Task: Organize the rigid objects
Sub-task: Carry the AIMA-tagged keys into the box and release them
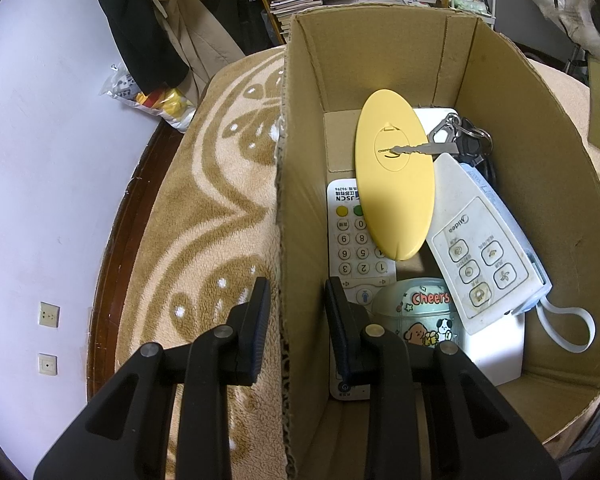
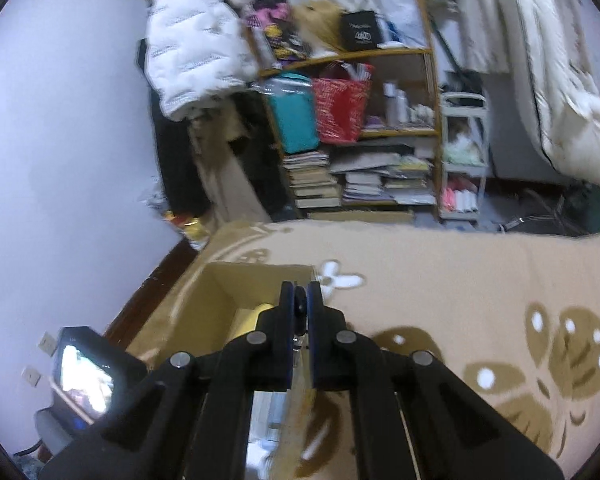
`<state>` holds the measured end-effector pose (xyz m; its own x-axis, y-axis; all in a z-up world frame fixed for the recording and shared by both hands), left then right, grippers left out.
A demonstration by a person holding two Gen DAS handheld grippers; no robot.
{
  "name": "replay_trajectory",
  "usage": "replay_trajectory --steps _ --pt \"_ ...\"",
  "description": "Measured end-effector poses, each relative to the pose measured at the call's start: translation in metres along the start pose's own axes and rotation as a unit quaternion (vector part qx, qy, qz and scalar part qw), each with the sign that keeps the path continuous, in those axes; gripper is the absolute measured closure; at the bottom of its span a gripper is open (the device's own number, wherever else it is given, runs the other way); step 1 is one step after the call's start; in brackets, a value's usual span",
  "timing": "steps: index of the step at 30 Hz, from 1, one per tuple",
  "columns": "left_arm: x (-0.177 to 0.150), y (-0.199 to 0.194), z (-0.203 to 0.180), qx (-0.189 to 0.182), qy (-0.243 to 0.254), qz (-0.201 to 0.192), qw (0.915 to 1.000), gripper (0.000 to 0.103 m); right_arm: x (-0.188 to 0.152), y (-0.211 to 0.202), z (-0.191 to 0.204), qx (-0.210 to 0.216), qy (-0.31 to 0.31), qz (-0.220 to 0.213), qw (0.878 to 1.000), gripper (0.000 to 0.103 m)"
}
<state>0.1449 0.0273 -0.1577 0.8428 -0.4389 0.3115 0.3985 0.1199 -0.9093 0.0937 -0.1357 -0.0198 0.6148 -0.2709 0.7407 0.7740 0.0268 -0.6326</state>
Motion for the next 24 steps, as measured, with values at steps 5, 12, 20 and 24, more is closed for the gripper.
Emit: replay_trajectory --steps 5,12,20,24 --pt "0.000 0.000 0.000 0.000 0.000 0.000 1.0000 0.075 -0.007 0.012 0.027 0.019 -0.032 0.017 0.999 0.096" --pt "0.000 0.000 -0.001 0.001 0.000 -0.001 1.0000 0.075 -0.037 0.037 0.031 0.017 -0.037 0.064 0.997 0.096" --pt "-0.001 -0.004 -0.002 0.002 -0.002 -0.006 1.0000 0.075 -0.052 0.043 0.019 0.015 -0.025 0.088 0.996 0.095" --pt "-0.002 -0.009 -0.001 -0.001 -0.007 -0.014 0.9999 0.075 -0.054 0.036 0.015 0.012 -0.021 0.090 0.996 0.094"
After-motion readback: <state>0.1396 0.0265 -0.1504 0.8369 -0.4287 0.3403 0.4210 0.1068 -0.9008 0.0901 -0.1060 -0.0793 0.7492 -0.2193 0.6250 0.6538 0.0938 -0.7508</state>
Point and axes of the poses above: each gripper's, at about its wrist camera, not at the fingertips, and y roughly the way its jaws point, z to its left, x to its top, the point moved 4 cm from there along y, roughly the way its jaws point, and after that the axes turned 3 degrees about z, right-handed, at the moved point
